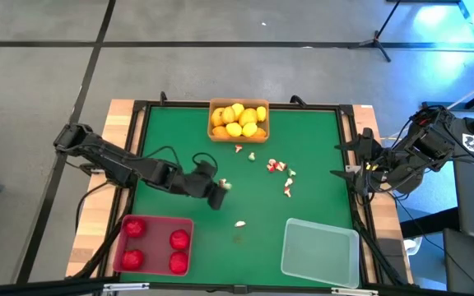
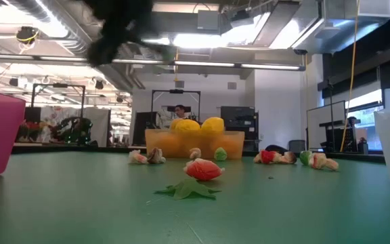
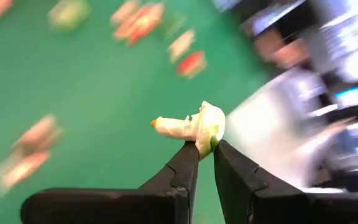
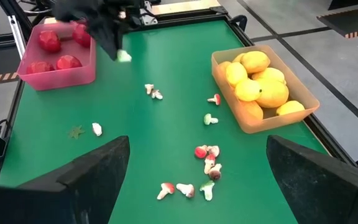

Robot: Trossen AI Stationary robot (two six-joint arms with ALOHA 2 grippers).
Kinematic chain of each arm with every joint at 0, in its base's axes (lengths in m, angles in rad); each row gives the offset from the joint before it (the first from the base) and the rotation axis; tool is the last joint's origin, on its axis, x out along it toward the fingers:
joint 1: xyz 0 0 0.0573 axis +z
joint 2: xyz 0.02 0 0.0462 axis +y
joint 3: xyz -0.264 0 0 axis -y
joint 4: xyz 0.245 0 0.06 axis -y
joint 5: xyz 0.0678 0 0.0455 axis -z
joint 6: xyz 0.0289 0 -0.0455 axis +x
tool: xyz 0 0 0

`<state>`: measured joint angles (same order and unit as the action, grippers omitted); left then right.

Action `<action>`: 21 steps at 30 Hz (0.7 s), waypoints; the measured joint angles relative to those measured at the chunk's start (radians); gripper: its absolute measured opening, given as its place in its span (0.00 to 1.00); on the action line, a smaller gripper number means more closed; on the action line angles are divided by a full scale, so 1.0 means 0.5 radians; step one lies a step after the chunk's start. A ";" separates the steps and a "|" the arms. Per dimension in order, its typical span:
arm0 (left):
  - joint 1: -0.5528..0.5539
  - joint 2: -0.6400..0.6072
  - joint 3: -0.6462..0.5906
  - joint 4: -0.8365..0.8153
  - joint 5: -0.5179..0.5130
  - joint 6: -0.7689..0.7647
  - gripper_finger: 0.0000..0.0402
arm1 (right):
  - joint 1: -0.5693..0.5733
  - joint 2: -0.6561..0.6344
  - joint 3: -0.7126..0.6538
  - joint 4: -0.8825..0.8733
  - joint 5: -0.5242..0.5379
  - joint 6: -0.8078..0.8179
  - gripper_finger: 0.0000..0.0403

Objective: Sort produce into baskets
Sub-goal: Put the green mushroom into the transparent bin

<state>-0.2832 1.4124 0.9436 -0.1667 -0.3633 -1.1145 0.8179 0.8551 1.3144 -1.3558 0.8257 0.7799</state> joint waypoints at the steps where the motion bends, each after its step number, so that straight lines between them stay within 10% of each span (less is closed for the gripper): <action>1: 0.005 0.000 0.000 0.161 -0.036 0.082 0.11 | 0.000 0.000 0.000 0.000 0.013 0.000 0.93; 9: 0.071 0.061 0.012 0.981 -0.180 0.513 0.11 | 0.000 0.000 -0.001 0.002 0.040 0.049 0.93; 21: 0.127 0.814 0.770 0.994 -0.032 0.991 0.11 | 0.000 0.001 -0.001 0.031 0.072 0.053 0.93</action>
<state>-0.2199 1.8192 1.3285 0.3302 -0.3794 -0.6189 0.8179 0.8555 1.3140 -1.3403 0.8619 0.8066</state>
